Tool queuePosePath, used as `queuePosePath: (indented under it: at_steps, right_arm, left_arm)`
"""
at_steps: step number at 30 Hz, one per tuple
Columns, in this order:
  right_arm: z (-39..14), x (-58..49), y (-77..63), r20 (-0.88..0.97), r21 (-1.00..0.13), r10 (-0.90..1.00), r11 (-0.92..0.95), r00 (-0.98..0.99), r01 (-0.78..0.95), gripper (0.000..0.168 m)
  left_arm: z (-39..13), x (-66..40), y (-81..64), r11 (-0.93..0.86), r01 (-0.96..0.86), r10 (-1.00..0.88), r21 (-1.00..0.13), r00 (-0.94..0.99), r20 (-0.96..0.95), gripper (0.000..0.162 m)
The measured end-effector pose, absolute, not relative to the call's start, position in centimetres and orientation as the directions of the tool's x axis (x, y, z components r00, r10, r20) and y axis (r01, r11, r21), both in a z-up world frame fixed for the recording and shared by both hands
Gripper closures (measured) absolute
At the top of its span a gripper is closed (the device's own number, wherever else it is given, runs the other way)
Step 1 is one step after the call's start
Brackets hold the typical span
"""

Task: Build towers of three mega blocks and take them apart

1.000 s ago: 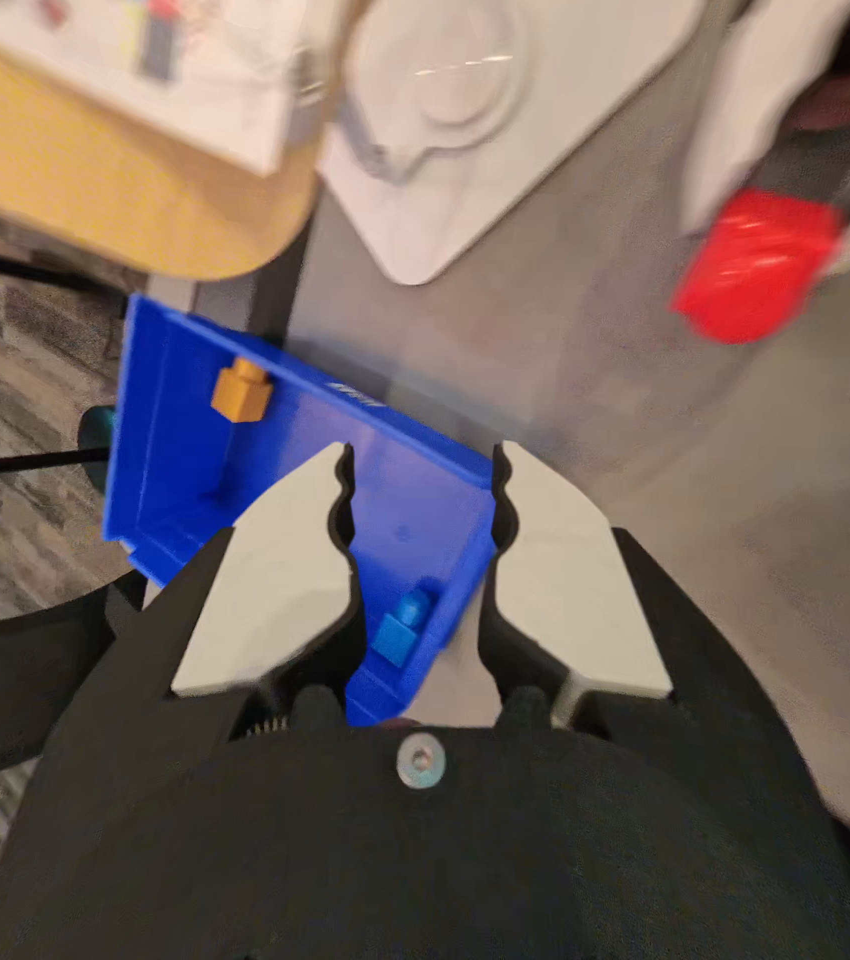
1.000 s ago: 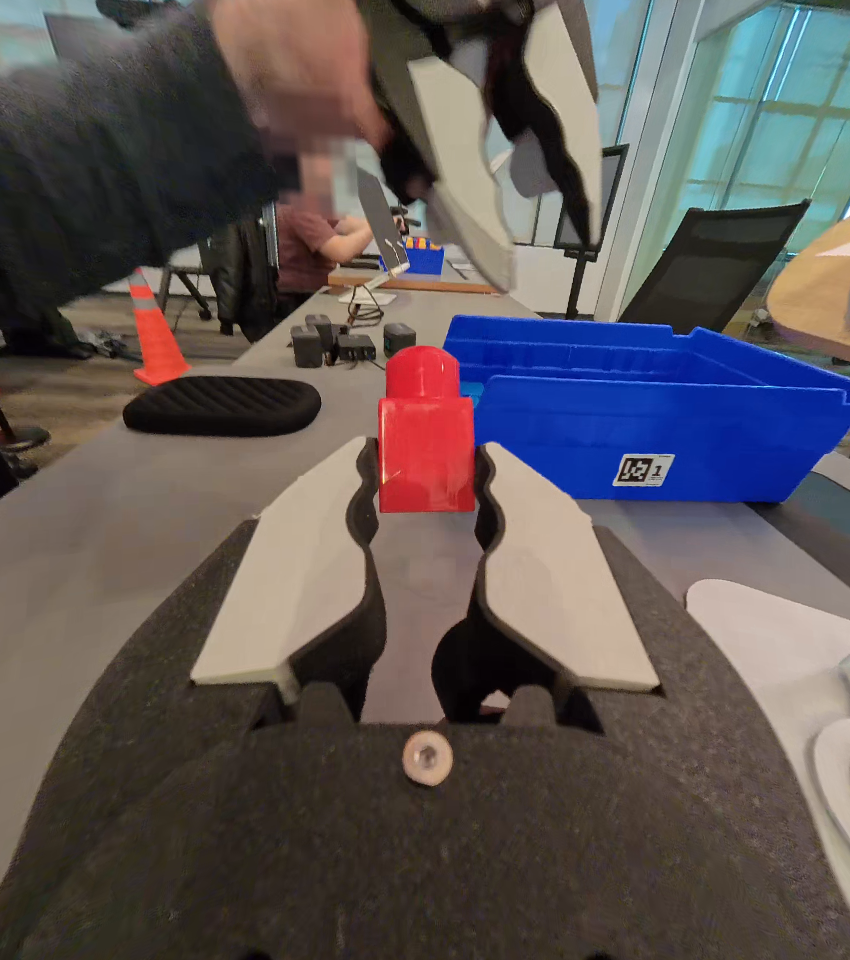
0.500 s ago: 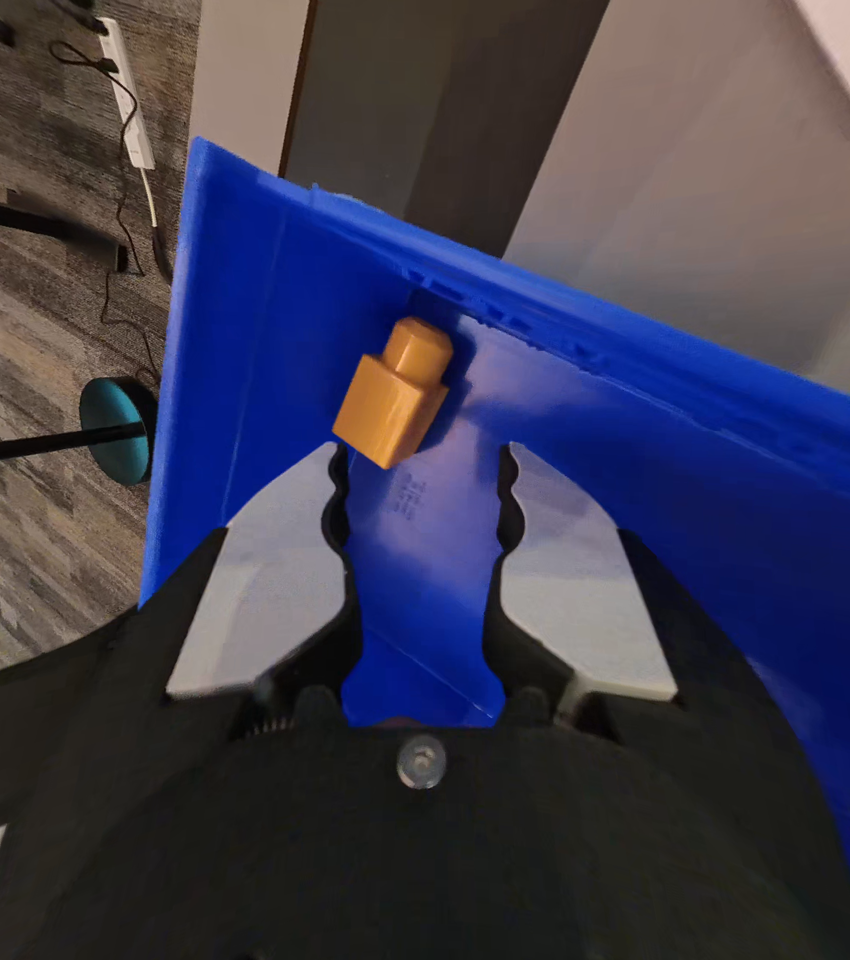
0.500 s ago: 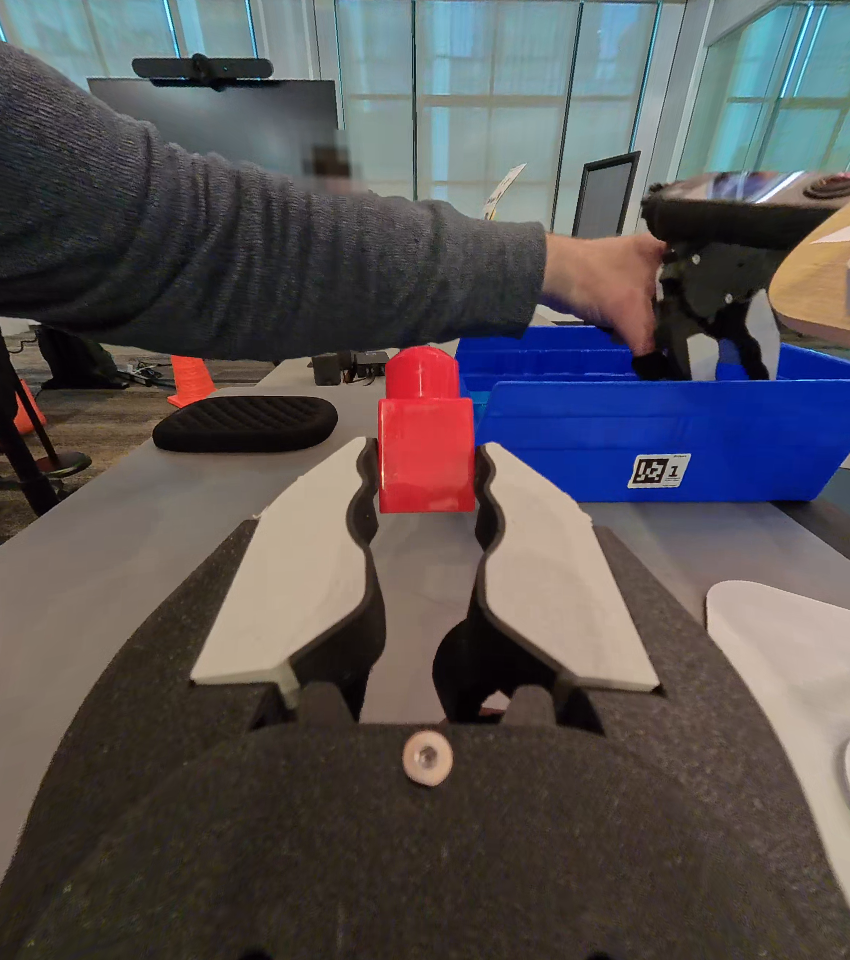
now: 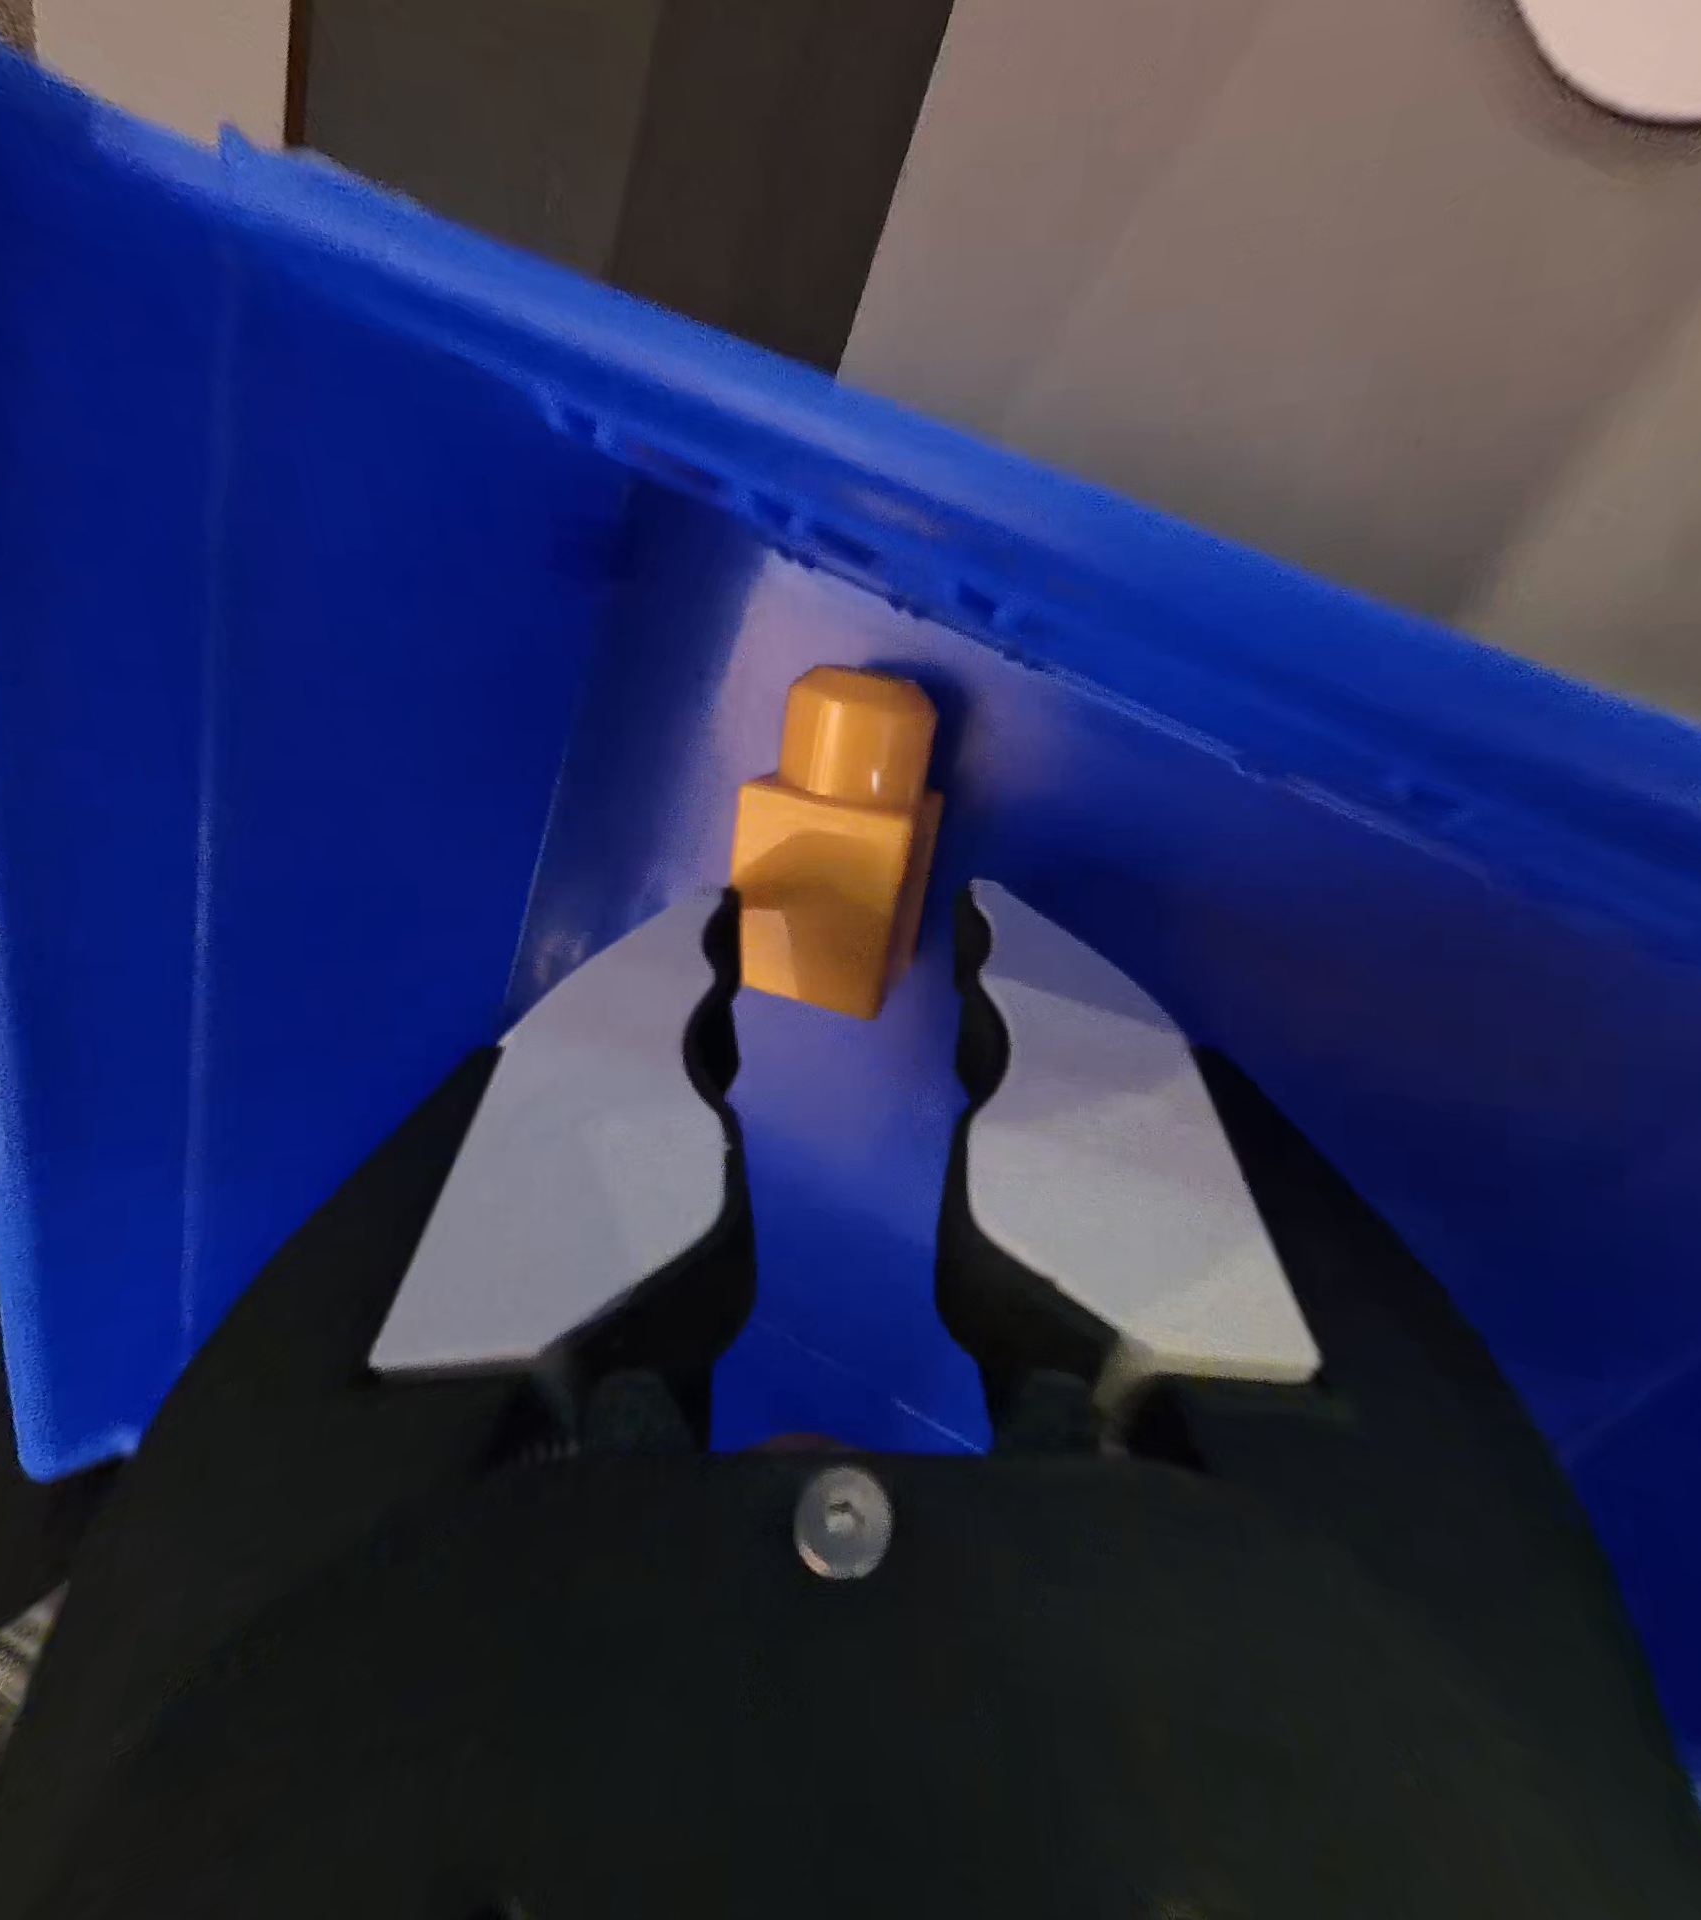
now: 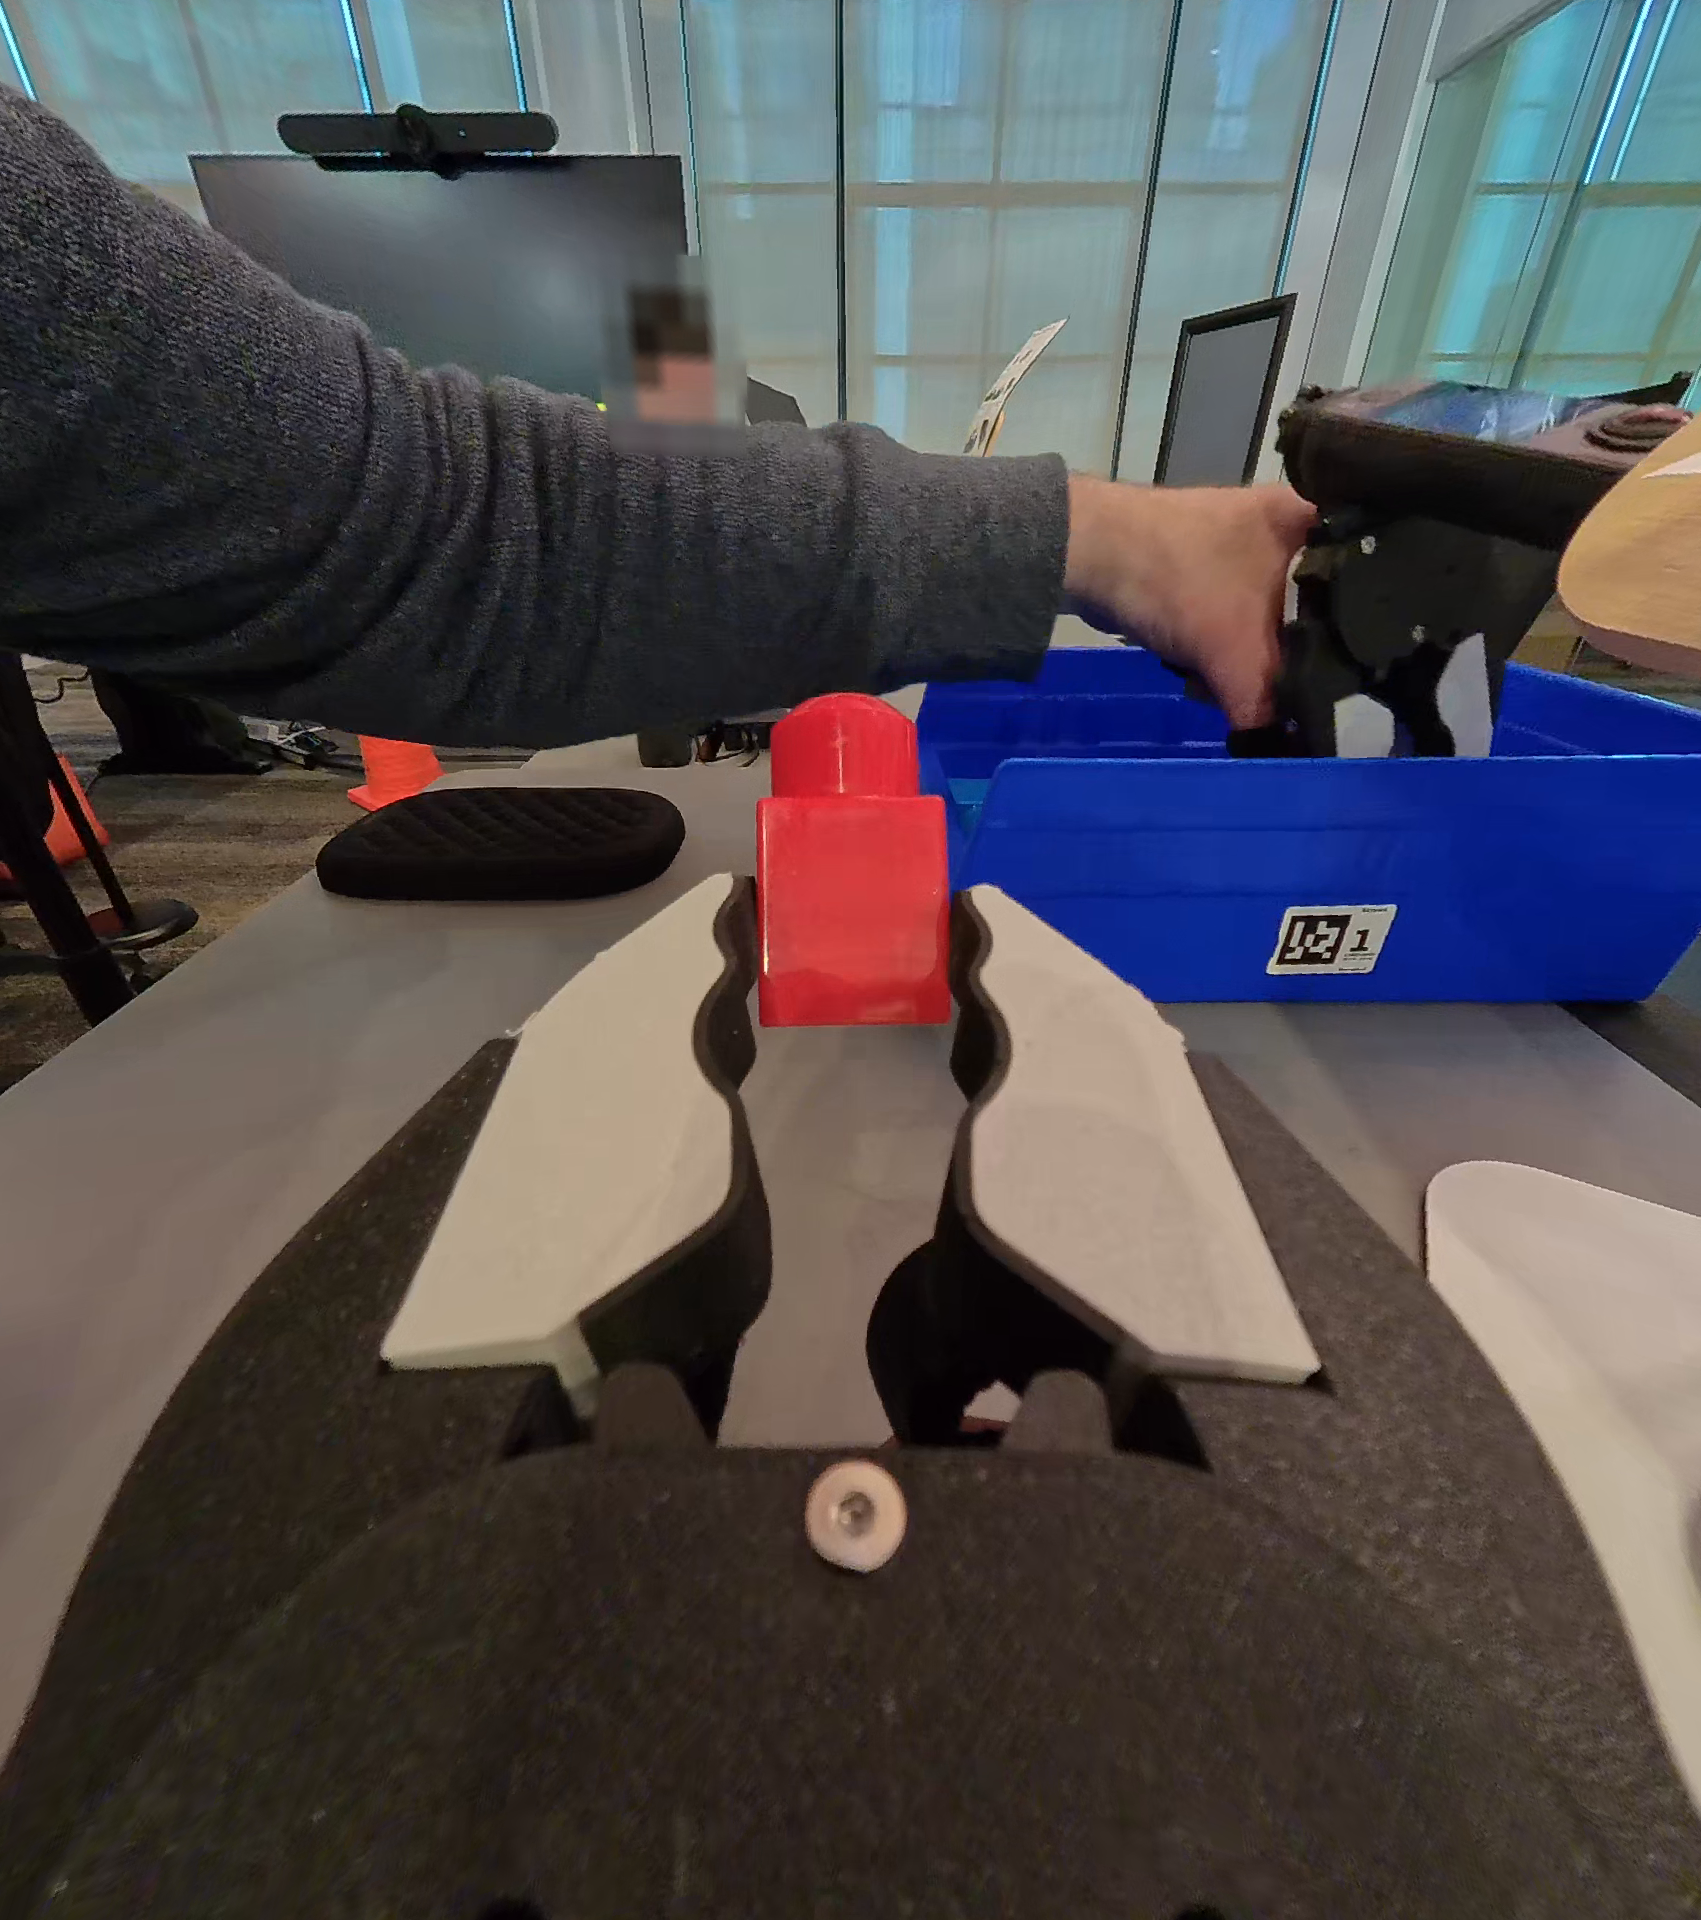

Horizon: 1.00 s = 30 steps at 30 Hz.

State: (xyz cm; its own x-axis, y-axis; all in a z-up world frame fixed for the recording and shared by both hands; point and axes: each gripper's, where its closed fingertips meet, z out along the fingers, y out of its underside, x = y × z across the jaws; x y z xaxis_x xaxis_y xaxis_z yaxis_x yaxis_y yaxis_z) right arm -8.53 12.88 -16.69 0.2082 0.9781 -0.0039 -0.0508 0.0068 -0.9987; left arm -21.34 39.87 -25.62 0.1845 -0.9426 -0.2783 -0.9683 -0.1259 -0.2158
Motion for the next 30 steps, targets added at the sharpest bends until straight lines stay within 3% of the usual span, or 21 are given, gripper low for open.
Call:
queuePosePath:
  at_steps: [5,7,9,10,11,16,20,24,26,30]
  right_arm:
    - [-16.8,-8.6,12.8,0.004,-0.999,0.978,0.013,0.207,-0.042,0.134]
    - [-16.8,-8.6,12.8,0.006,-0.999,0.978,0.015,0.207,-0.041,0.134]
    - [-16.8,-8.7,12.8,0.007,-0.999,0.978,0.015,0.208,-0.04,0.134]
    - [-16.8,-8.7,12.8,0.006,-0.999,0.978,0.014,0.207,-0.04,0.134]
    - [-16.8,-8.7,12.8,0.005,-0.999,0.979,0.013,0.206,-0.04,0.134]
    - [-16.7,-8.6,12.9,-0.003,-0.999,0.978,0.007,0.206,-0.046,0.134]
    - [-16.7,-8.6,13.0,-0.009,-0.999,0.978,0.001,0.207,-0.048,0.134]
    - [-16.5,-8.4,13.2,-0.042,-0.997,0.978,-0.028,0.206,-0.071,0.134]
    - [-16.3,-8.1,13.5,-0.07,-0.994,0.976,-0.052,0.206,-0.094,0.134]
    - [-15.9,-7.6,14.0,-0.133,-0.984,0.971,-0.105,0.197,-0.145,0.134]
  left_arm:
    - [-25.3,-21.7,39.7,-0.139,-0.972,-0.935,-0.191,0.193,-0.297,0.095]
    - [-26.5,-22.2,40.1,-0.164,-0.98,-0.937,-0.113,0.191,-0.294,0.09]
    - [-27.7,-22.4,40.4,-0.199,-0.977,-0.941,-0.075,0.212,-0.264,0.097]
    - [-27.6,-21.8,40.6,-0.227,-0.966,-0.938,-0.126,0.252,-0.239,0.116]
    - [-27.6,-21.6,40.7,-0.249,-0.956,-0.935,-0.153,0.279,-0.22,0.124]
    - [-25.7,-22.2,40.3,-0.352,-0.885,-0.882,-0.304,0.423,-0.208,0.125]
    - [-20.1,-21.4,37.5,-0.419,-0.647,-0.816,-0.637,0.576,-0.048,0.124]
    - [-13.2,-19.2,31.7,-0.324,-0.286,-0.824,-0.902,0.554,0.121,0.125]
    - [-10.5,-17.7,28.5,-0.288,-0.084,-0.84,-0.954,0.501,0.209,0.125]
    - [-8.4,-14.2,23.1,-0.268,0.187,-0.877,-0.945,0.359,0.32,0.125]
